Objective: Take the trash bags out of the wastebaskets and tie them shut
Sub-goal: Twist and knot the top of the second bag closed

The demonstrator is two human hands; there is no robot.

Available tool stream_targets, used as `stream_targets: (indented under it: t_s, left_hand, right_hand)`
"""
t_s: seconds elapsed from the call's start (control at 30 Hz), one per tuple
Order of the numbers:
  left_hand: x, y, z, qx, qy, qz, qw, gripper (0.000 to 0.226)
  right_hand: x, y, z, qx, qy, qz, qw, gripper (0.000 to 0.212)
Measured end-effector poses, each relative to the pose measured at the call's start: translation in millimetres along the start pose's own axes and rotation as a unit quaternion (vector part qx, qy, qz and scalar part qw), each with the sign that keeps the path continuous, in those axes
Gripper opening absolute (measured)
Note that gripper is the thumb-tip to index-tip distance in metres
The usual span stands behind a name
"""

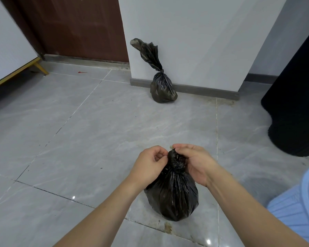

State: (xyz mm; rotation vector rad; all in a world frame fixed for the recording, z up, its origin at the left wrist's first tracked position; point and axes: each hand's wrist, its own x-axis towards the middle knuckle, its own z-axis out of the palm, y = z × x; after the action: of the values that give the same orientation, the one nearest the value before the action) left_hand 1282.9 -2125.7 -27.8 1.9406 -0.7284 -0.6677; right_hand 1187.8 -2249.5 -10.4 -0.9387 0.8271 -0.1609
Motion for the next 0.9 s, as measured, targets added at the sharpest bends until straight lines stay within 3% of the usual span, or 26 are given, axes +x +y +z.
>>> stream_targets:
  t_s: [0.17,0.27,0.57,0.9]
  left_hand:
    - [-3,-2,-6,0.002,0.020,-0.008,1.000,0.023]
    - [-5,-2,-14,-0.010,0.060,-0.002,0.998,0.017]
    - [-22,-5,-16,0.000,0.075,-0.012,0.997,0.015]
    - [-32,1,-3,-0.003,0.025,0.009,1.000,0.012]
  right_hand:
    - [-1,4,-1,-0.004,0.015,-0.016,1.000,0.019]
    - [-1,5,2,0.002,0.017,-0.017,1.000,0.020]
    - [-3,7,6,-0.003,0.058,0.004,0.998,0.018]
    - [-8,9,4,-0.054,0.082,0.043,0.994,0.007]
